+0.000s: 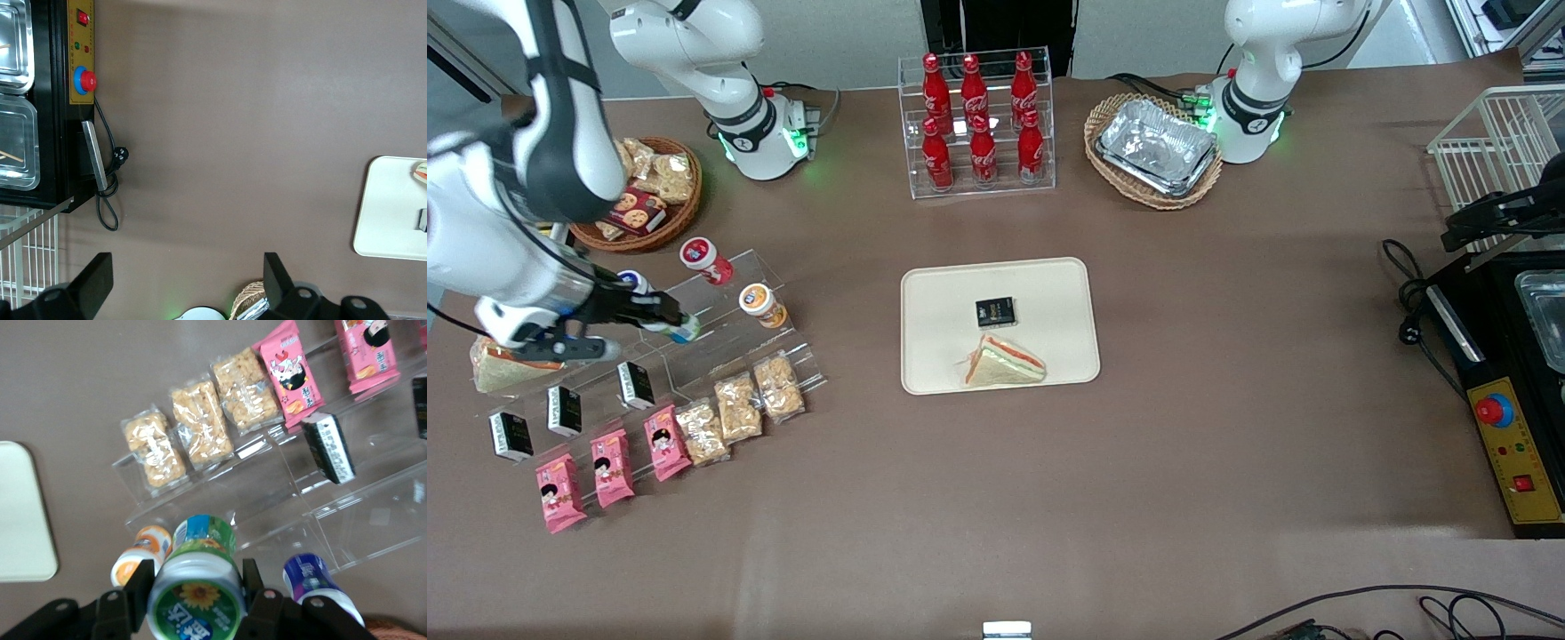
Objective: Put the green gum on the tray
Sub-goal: 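Lift the green-capped bottle out of the rack with the right gripper, then carry the bottle over the white tray and lower it beside the black box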
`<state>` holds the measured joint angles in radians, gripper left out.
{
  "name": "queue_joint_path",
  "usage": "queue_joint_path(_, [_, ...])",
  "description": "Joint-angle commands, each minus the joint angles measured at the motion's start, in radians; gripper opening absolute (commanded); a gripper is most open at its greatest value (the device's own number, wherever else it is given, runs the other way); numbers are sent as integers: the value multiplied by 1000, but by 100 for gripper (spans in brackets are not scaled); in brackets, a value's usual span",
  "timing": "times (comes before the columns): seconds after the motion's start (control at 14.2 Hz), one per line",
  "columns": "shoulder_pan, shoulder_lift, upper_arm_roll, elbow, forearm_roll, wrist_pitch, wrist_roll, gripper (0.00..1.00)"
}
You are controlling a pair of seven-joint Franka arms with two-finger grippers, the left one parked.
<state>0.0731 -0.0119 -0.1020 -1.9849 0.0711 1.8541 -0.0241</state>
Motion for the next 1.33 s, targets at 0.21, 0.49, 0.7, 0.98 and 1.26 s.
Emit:
queue_joint_path(0.21, [1, 20, -2, 340, 6, -346, -7, 30])
queue_joint_path(0.49, [8, -3, 50, 345, 88, -372, 100, 30])
queue_joint_path(0.7, [7, -2, 207, 342, 93, -374, 341, 31])
queue_joint_path(0.98, [8, 62, 402, 311, 79, -278, 619, 31])
queue_joint_path(1.26, [71, 104, 461, 180, 59, -77, 725, 31])
